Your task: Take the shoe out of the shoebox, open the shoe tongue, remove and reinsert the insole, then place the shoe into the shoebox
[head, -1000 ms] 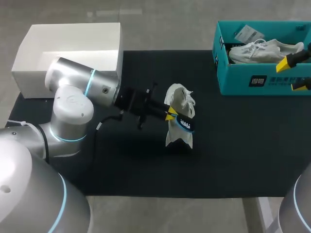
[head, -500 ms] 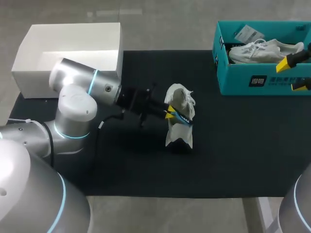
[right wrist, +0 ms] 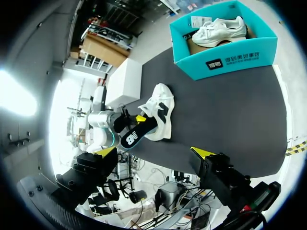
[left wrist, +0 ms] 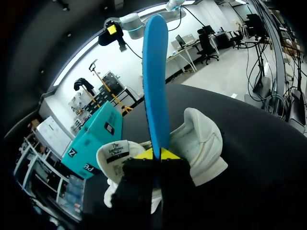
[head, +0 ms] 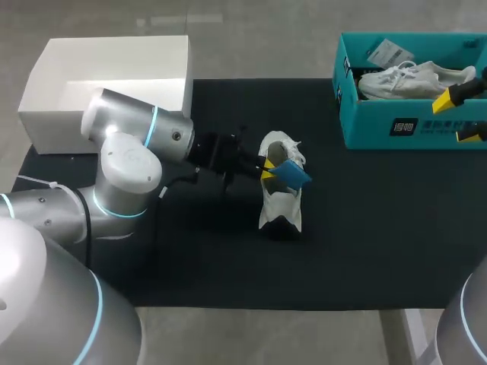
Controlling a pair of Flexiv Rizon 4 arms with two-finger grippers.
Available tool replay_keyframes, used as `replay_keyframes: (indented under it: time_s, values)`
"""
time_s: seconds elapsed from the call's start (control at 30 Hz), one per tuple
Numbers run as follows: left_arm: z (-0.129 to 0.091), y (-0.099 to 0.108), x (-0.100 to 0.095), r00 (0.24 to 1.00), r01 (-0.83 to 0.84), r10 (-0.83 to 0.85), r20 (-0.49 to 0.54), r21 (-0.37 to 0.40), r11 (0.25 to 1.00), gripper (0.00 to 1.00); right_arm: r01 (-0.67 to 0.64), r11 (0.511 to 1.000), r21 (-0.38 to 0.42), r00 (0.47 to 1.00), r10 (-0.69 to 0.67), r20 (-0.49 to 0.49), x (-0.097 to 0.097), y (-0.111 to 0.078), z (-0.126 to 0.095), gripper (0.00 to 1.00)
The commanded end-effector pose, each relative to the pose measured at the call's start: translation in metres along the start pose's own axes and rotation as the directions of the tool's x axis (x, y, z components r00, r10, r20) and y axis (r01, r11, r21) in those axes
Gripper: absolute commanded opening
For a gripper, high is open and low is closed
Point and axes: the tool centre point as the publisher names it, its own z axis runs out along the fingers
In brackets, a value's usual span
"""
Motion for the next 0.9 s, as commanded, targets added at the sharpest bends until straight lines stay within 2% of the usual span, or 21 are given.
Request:
replay_keyframes:
  time_s: [0.03,0.3,0.9]
  values:
    - [-0.001,0.000,0.001,1.000,0.007,-0.006,0.009,-0.038,0.999,0.00,-0.002,1.000,-0.001,1.000,0.002,0.003,0.000,-0.001,0.000,1.00]
    - [0.000,0.011,-0.003,0.999,0.011,-0.008,0.032,-0.097,0.995,0.00,-0.002,1.000,-0.001,1.000,0.002,0.003,0.000,-0.001,0.000,1.00]
    - [0.011,0.025,0.006,0.999,0.038,-0.038,0.003,-0.148,0.988,0.00,-0.002,1.000,-0.001,1.000,0.002,0.003,0.000,-0.001,0.000,1.00]
